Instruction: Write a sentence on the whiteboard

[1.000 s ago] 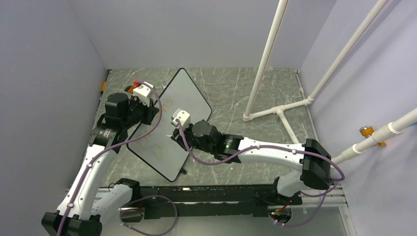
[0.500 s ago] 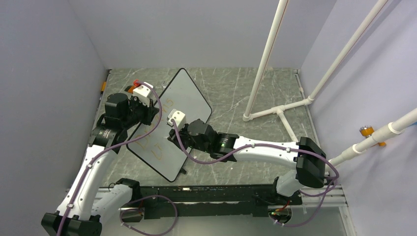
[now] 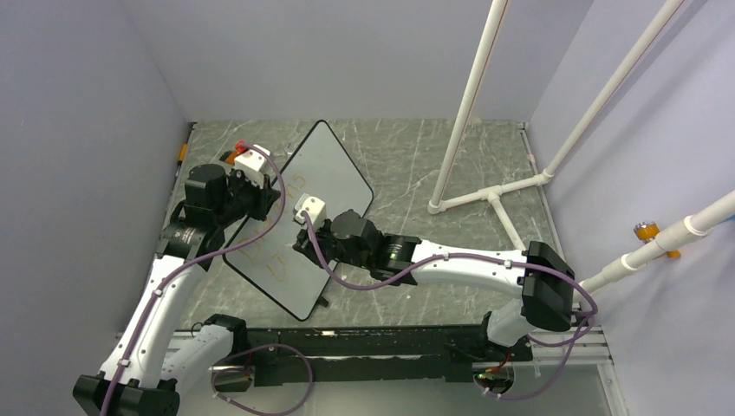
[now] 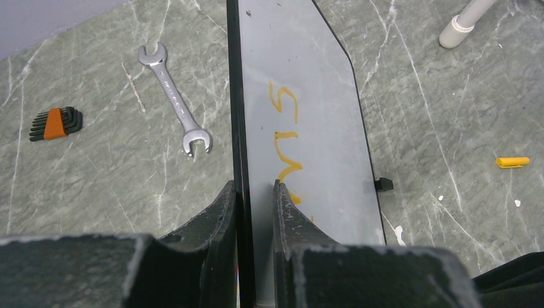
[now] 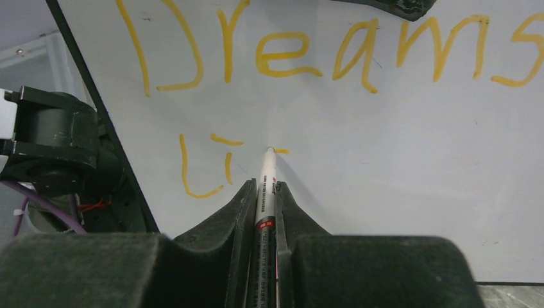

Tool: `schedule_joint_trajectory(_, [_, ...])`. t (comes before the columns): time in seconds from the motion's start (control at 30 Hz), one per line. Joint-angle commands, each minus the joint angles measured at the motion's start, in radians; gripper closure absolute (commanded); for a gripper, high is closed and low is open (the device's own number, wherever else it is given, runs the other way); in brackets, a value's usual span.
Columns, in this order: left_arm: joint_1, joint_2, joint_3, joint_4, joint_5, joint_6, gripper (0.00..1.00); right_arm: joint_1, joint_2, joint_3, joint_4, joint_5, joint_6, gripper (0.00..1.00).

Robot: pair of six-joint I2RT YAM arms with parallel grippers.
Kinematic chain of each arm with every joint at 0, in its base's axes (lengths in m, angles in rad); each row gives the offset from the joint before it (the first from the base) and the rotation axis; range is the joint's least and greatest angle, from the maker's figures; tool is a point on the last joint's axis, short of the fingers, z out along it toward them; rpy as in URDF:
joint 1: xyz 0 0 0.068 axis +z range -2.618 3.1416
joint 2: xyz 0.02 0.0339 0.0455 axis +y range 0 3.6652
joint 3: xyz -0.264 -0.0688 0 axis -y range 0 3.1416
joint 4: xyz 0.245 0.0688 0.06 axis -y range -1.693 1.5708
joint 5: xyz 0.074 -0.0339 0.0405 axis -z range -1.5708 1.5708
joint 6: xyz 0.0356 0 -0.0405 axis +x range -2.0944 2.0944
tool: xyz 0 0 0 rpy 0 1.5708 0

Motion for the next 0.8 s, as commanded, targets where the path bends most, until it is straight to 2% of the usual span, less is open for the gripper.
schedule_joint_trajectory(0.0, [-0.019,0.024,-0.029,-0.150,0.052,0.079,1.00,0.003,-0.013,-0.013,0.074,-0.048,0.010,1.00])
schedule_joint_trajectory(0.43, [-0.019,0.023,-0.029,-0.149,0.052,0.078,1.00,0.004,-0.037,-0.084,0.069,-0.042,0.029,1.00])
schedule_joint_trajectory(0.77, [-0.019,0.018,-0.033,-0.141,0.040,0.067,1.00,0.002,-0.021,-0.035,0.042,0.048,0.002,1.00])
